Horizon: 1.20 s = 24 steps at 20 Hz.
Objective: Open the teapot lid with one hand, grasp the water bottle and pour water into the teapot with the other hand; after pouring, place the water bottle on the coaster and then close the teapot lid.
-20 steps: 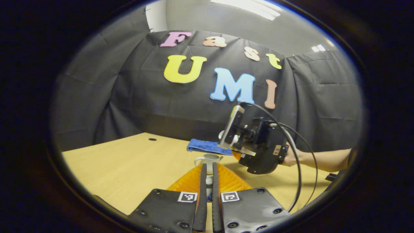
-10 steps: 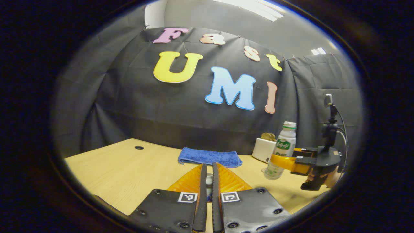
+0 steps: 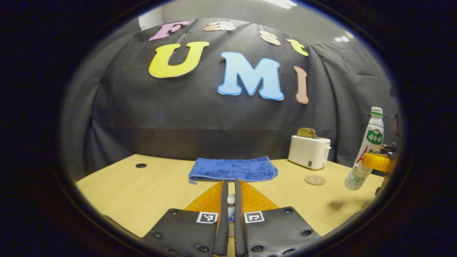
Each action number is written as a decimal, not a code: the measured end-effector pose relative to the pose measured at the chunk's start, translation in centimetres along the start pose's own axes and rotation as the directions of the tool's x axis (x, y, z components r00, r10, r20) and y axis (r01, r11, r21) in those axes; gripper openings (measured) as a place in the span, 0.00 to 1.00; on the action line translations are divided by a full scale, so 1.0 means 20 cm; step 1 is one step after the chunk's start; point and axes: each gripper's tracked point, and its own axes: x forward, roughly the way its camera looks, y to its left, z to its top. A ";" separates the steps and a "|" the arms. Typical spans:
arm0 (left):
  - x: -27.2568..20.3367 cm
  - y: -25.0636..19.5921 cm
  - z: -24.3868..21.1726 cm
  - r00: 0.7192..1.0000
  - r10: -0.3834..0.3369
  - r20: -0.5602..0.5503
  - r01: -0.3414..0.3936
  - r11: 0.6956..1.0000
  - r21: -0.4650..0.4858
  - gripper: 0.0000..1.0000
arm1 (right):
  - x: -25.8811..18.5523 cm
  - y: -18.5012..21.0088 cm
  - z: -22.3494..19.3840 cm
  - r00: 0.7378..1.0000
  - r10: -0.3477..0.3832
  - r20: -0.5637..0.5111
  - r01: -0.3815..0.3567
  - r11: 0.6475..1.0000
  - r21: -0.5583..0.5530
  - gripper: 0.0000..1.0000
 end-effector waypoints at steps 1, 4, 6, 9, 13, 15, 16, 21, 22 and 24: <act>0.03 0.01 -0.02 1.000 0.006 -0.011 -0.006 1.000 0.000 0.17 | 0.00 -0.01 -0.02 1.000 -0.003 -0.003 0.003 1.000 0.005 0.71; 0.06 0.02 -0.06 0.999 0.015 -0.030 -0.015 1.000 0.020 0.13 | 0.00 -0.03 -0.04 1.000 -0.004 -0.012 0.005 1.000 0.026 0.71; 0.09 0.00 -0.07 0.999 0.008 -0.036 -0.007 1.000 0.023 0.13 | 0.01 -0.03 -0.05 1.000 -0.003 -0.016 0.004 0.999 0.041 0.71; 0.11 0.01 -0.11 0.998 0.021 -0.052 -0.019 0.999 0.036 0.13 | 0.01 -0.03 -0.05 1.000 -0.010 -0.016 0.011 0.999 0.042 0.71; 0.11 0.02 -0.13 0.998 0.023 -0.061 -0.022 1.000 0.021 0.17 | 0.01 -0.03 -0.04 1.000 -0.018 -0.018 0.018 0.999 0.036 0.71; 0.12 0.02 -0.14 0.998 0.026 -0.064 -0.024 0.999 0.027 0.17 | 0.03 -0.03 -0.06 0.999 -0.023 -0.031 0.024 0.999 0.041 0.71; 0.12 0.02 -0.14 0.997 0.028 -0.068 -0.026 0.999 0.035 0.17 | 0.03 -0.04 -0.08 0.998 -0.031 -0.048 0.034 0.998 0.054 0.71; 0.11 -0.01 -0.16 0.997 0.015 -0.077 -0.012 0.999 0.039 0.16 | 0.07 -0.08 -0.12 0.995 -0.071 -0.070 0.080 0.988 0.129 0.71; 0.11 -0.01 -0.15 0.997 0.006 -0.073 -0.004 0.999 0.032 0.23 | 0.09 -0.11 -0.13 0.994 -0.089 -0.066 0.096 0.988 0.118 0.71; 0.08 -0.01 -0.10 0.999 0.008 -0.052 -0.007 1.000 0.021 0.27 | 0.15 -0.21 -0.15 0.987 -0.144 -0.069 0.150 0.983 0.105 0.71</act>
